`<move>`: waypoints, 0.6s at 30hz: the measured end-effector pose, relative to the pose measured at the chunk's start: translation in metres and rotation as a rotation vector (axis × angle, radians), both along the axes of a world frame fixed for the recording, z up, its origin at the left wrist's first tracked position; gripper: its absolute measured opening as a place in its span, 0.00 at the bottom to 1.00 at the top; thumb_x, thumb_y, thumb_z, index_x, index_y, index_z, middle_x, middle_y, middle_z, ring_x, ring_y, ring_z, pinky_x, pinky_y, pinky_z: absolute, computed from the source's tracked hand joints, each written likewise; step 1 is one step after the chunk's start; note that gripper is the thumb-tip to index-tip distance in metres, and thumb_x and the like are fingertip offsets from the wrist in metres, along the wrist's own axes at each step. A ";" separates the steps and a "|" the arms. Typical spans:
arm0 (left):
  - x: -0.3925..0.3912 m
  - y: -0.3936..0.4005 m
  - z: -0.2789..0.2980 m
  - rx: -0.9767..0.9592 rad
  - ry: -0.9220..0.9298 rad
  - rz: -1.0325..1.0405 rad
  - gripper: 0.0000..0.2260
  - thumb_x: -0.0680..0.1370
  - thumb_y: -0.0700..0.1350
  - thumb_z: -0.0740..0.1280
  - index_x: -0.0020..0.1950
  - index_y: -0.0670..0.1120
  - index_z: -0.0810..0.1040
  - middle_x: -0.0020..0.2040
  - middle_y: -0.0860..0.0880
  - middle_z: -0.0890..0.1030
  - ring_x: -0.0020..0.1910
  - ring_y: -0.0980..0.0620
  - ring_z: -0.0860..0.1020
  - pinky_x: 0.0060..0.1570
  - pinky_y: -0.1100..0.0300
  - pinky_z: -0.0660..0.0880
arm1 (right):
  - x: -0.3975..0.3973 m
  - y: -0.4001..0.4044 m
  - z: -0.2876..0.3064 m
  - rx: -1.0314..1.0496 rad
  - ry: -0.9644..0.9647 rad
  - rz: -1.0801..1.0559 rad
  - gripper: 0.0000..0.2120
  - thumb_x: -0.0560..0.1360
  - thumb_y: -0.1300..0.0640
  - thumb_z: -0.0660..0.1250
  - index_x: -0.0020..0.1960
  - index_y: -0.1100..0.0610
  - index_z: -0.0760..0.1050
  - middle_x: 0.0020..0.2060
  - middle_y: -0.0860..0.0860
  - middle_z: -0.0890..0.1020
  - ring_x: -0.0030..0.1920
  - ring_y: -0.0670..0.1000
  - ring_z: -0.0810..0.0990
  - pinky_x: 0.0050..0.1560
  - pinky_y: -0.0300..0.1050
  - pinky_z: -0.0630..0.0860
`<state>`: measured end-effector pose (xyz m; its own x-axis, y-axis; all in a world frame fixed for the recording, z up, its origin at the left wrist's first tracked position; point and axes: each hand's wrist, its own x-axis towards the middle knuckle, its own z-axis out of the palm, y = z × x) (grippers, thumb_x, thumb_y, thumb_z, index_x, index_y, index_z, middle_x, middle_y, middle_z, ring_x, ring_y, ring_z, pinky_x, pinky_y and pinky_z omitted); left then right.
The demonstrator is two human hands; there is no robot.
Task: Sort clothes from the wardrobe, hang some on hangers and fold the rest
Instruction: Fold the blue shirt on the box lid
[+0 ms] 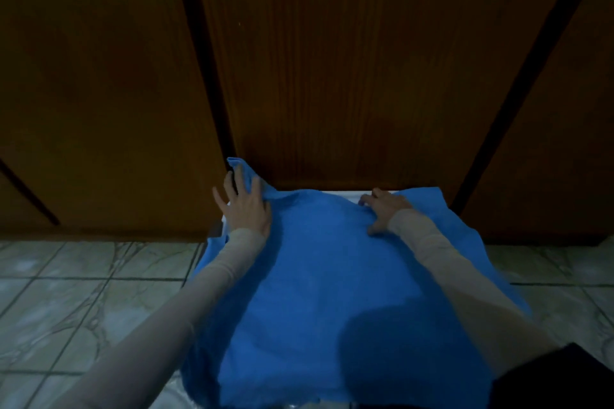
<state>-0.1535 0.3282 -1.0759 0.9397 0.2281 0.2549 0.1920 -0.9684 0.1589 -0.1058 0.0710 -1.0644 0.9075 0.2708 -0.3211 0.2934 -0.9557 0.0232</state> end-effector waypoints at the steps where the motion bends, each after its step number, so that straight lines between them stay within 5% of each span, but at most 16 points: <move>1: -0.005 0.003 0.001 0.137 -0.015 -0.069 0.17 0.79 0.49 0.61 0.67 0.48 0.67 0.76 0.44 0.54 0.75 0.41 0.51 0.69 0.35 0.41 | 0.000 0.001 0.000 -0.050 -0.048 0.024 0.28 0.71 0.48 0.69 0.68 0.50 0.63 0.66 0.52 0.64 0.68 0.54 0.63 0.68 0.57 0.59; 6: -0.021 0.005 0.012 0.565 -0.057 -0.307 0.16 0.63 0.54 0.74 0.47 0.49 0.82 0.67 0.47 0.74 0.68 0.43 0.70 0.63 0.28 0.43 | -0.008 0.001 0.009 -0.199 -0.215 0.091 0.28 0.73 0.46 0.67 0.69 0.52 0.62 0.60 0.51 0.73 0.65 0.52 0.68 0.71 0.64 0.40; 10: -0.033 -0.004 0.027 0.629 -0.124 -0.444 0.14 0.57 0.51 0.74 0.38 0.47 0.83 0.60 0.47 0.80 0.65 0.45 0.74 0.65 0.32 0.37 | -0.021 -0.008 0.018 -0.254 -0.383 0.120 0.26 0.74 0.48 0.65 0.68 0.55 0.61 0.60 0.53 0.74 0.63 0.54 0.69 0.70 0.56 0.52; 13: -0.038 -0.005 0.026 0.617 -0.208 -0.616 0.07 0.57 0.49 0.68 0.30 0.46 0.80 0.34 0.48 0.81 0.45 0.47 0.83 0.68 0.36 0.39 | -0.035 -0.019 0.023 -0.351 -0.455 0.155 0.17 0.77 0.59 0.59 0.65 0.55 0.66 0.58 0.51 0.75 0.62 0.54 0.70 0.66 0.52 0.56; 15: -0.043 -0.007 0.028 0.532 -0.189 -0.684 0.07 0.61 0.48 0.60 0.26 0.46 0.74 0.21 0.51 0.72 0.25 0.52 0.77 0.70 0.40 0.50 | -0.044 -0.027 0.024 -0.370 -0.457 0.155 0.13 0.76 0.66 0.56 0.57 0.54 0.69 0.51 0.51 0.78 0.57 0.54 0.75 0.63 0.50 0.58; 18: -0.052 -0.016 0.032 0.402 0.084 -0.684 0.11 0.69 0.49 0.55 0.38 0.44 0.72 0.27 0.46 0.75 0.29 0.46 0.76 0.50 0.52 0.75 | -0.061 -0.037 0.024 -0.377 -0.425 0.175 0.13 0.76 0.68 0.55 0.56 0.55 0.69 0.51 0.51 0.79 0.53 0.54 0.77 0.61 0.47 0.61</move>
